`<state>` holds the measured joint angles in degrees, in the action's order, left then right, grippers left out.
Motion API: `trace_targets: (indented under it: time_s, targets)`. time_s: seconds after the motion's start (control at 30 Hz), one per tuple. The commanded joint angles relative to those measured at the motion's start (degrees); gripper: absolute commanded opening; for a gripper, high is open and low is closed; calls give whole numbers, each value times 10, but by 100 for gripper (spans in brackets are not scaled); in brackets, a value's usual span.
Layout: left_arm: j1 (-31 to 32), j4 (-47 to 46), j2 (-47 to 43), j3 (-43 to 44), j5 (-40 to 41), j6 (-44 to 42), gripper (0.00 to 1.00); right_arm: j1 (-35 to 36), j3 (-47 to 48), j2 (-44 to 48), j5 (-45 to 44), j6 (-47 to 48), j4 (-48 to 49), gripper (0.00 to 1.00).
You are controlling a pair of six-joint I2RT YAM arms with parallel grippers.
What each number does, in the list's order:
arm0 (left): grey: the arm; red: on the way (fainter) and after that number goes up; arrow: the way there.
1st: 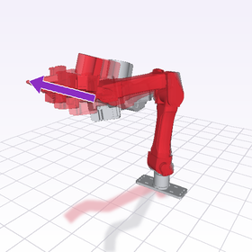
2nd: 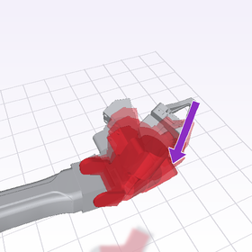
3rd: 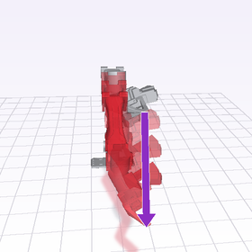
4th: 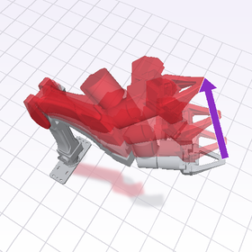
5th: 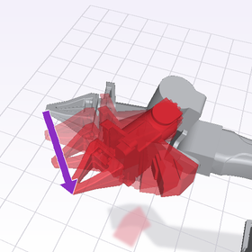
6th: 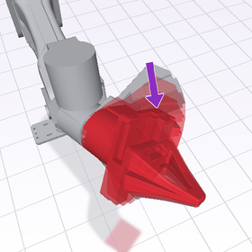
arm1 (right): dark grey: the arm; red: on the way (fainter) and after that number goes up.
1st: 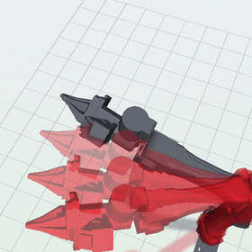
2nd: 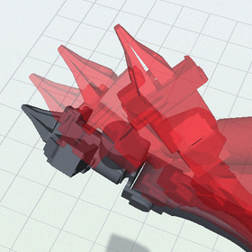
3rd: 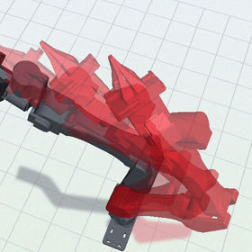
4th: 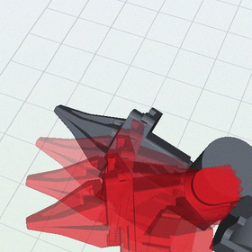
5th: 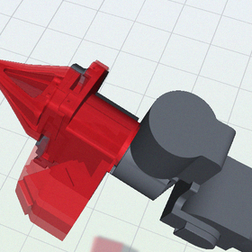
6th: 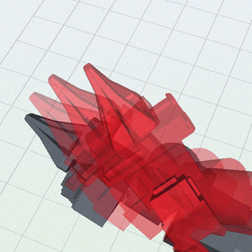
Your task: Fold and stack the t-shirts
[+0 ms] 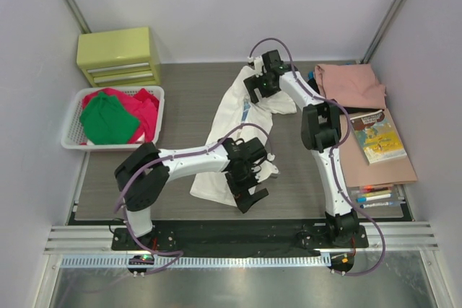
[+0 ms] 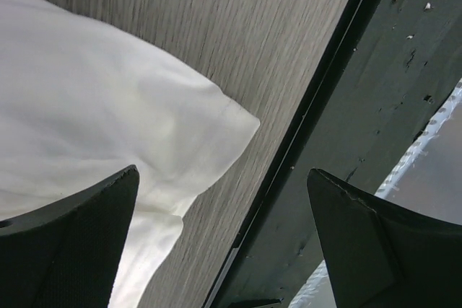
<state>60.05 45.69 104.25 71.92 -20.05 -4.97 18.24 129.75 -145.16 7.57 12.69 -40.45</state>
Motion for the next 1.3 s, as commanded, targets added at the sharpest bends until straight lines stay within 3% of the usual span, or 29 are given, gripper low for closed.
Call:
trace_targets:
  time_s: [0.0, 0.33, 0.53, 0.73, 0.87, 1.07, 1.27]
  targets:
    - [23, 8, 10, 23, -14, -6, 100, 26, -7, -24, 40, 2, -68, 100]
    - [25, -6, 8, 27, 5, -7, 100, 35, -8, -25, 38, -5, -63, 100]
    - [25, -17, -16, 17, 57, -8, 100, 35, -34, -16, 33, -6, -53, 100]
    - [14, -35, -101, -12, 152, -32, 100, 36, -49, -6, 28, -5, -48, 100]
    - [-41, -82, -136, -52, 205, -25, 100, 35, -56, 1, 31, -6, -46, 100]
    - [-56, -216, -137, -129, 427, -34, 100, 35, -71, 7, 27, -8, -45, 100]
    - [-60, -229, -122, -140, 389, -16, 100, 35, -92, 21, 15, -1, -42, 100]
